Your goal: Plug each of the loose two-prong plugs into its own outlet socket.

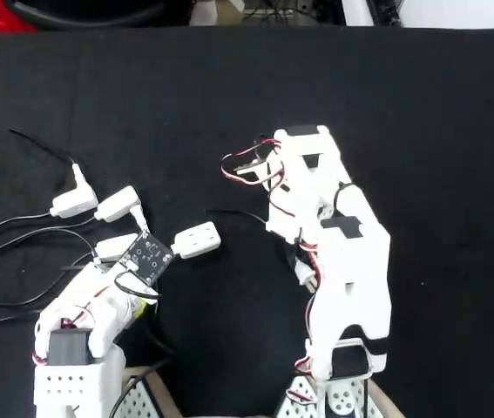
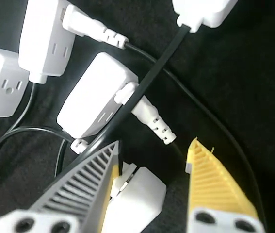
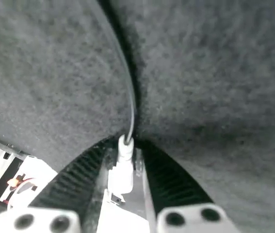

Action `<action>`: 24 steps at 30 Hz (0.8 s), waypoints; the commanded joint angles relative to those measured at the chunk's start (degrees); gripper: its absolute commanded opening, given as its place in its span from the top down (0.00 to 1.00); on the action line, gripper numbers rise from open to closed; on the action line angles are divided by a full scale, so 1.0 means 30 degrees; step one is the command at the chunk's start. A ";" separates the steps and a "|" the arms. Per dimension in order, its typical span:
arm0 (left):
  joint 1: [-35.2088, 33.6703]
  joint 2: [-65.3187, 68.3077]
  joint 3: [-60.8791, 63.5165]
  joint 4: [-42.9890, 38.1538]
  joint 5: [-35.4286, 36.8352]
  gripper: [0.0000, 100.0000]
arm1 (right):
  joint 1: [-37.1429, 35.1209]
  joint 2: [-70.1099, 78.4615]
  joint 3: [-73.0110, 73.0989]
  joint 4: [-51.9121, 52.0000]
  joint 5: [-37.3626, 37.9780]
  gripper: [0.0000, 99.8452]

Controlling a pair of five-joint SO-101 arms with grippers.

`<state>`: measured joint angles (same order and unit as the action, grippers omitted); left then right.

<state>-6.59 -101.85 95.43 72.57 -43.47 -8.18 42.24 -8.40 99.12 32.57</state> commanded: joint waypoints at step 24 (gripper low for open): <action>-0.0073 0.0088 -0.0161 0.0000 -0.0059 0.78 | -0.0879 -0.4147 0.5055 0.0557 0.0234 0.81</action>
<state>-6.59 -101.85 95.43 72.57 -43.47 -10.55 32.22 5.67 99.30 33.01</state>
